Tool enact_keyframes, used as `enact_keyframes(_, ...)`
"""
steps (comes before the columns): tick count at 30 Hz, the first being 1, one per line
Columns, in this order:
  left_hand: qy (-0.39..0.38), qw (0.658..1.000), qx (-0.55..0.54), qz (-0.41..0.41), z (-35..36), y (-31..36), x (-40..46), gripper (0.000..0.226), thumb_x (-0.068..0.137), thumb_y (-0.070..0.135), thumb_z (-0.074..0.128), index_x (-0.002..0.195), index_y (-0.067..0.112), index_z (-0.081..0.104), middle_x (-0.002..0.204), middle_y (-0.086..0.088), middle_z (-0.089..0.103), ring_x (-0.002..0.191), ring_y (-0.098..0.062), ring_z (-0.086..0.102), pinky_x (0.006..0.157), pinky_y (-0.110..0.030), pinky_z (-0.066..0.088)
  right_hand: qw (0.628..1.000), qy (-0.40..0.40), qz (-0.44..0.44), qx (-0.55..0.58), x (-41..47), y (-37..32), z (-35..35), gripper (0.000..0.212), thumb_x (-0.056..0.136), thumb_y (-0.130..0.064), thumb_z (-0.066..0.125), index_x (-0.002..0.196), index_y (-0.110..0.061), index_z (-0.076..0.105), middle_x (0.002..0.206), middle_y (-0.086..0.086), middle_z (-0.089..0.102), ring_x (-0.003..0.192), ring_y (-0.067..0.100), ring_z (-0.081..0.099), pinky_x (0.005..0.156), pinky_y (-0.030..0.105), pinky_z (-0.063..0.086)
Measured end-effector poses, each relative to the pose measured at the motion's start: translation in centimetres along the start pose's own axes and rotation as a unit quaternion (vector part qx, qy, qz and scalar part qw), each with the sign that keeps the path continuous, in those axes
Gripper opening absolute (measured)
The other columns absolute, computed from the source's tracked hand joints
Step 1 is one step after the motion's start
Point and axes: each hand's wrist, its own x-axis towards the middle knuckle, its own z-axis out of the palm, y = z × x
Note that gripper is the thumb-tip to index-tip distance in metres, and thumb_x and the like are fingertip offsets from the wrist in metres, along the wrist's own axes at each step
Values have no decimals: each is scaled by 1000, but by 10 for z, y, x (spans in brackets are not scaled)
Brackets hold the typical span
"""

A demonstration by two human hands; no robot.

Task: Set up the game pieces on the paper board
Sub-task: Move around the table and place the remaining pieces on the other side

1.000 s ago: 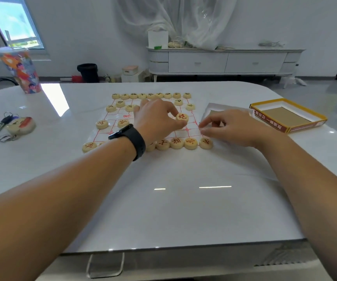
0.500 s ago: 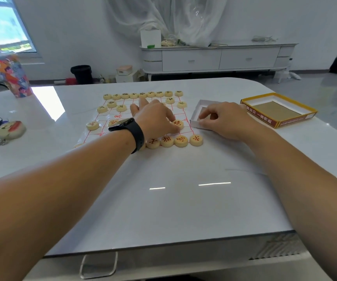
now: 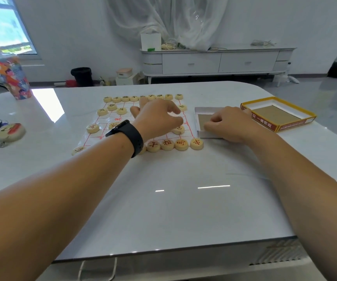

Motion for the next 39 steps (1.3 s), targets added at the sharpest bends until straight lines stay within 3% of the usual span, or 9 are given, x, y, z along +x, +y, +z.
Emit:
enact_keyframes(3,78,991,-88,63,9,14,-14,26,92,39,57,114,37,70,111,21,65,115,-12,33,81,-38,22,998,47,21,34,2,5,-5,36,97,-37,50,81,-12,70,71,-1,60,79,18,55,91,42,30)
enact_keyframes(7,165,971,-97,140,29,23,-30,20,91,32,57,105,36,71,98,18,67,104,-13,41,80,-37,26,985,150,77,31,7,27,-20,24,98,-35,49,95,-26,71,93,-6,66,92,20,53,87,40,29)
enact_keyframes(12,106,985,-40,131,23,28,-16,21,93,34,56,110,36,69,99,17,66,106,-14,42,81,-36,24,979,137,146,-30,12,48,-26,23,96,-26,51,104,-32,72,112,-5,68,108,23,54,97,45,32)
enact_keyframes(16,33,992,20,124,11,56,21,22,94,38,55,112,35,67,102,16,66,107,-17,45,94,-40,30,985,82,143,-55,15,57,-21,18,96,-41,54,108,-39,67,112,-6,66,112,26,53,88,40,32)
enact_keyframes(21,-83,970,167,157,35,91,65,31,96,44,53,122,33,64,112,7,67,114,-23,53,102,-45,30,985,52,150,-61,16,61,-16,37,96,-47,48,131,-42,61,133,2,57,126,33,41,105,47,34)
enact_keyframes(24,-114,951,227,174,56,101,75,40,97,45,51,134,35,58,125,4,64,124,-26,46,104,-47,28,985,10,152,-75,18,61,-13,48,94,-44,50,141,-45,52,141,8,43,130,35,34,101,46,29)
enact_keyframes(31,-111,947,250,166,77,96,78,46,95,47,50,138,31,55,131,-3,56,126,-30,41,103,-48,28,982,9,163,-96,25,61,-16,44,90,-50,57,134,-44,56,136,7,42,133,34,31,107,49,29)
enact_keyframes(39,-91,966,171,170,78,89,85,23,98,46,54,114,31,59,112,2,66,113,-24,50,100,-44,30,979,24,174,-103,25,56,-14,31,92,-44,60,122,-40,66,130,5,47,128,32,34,98,47,30)
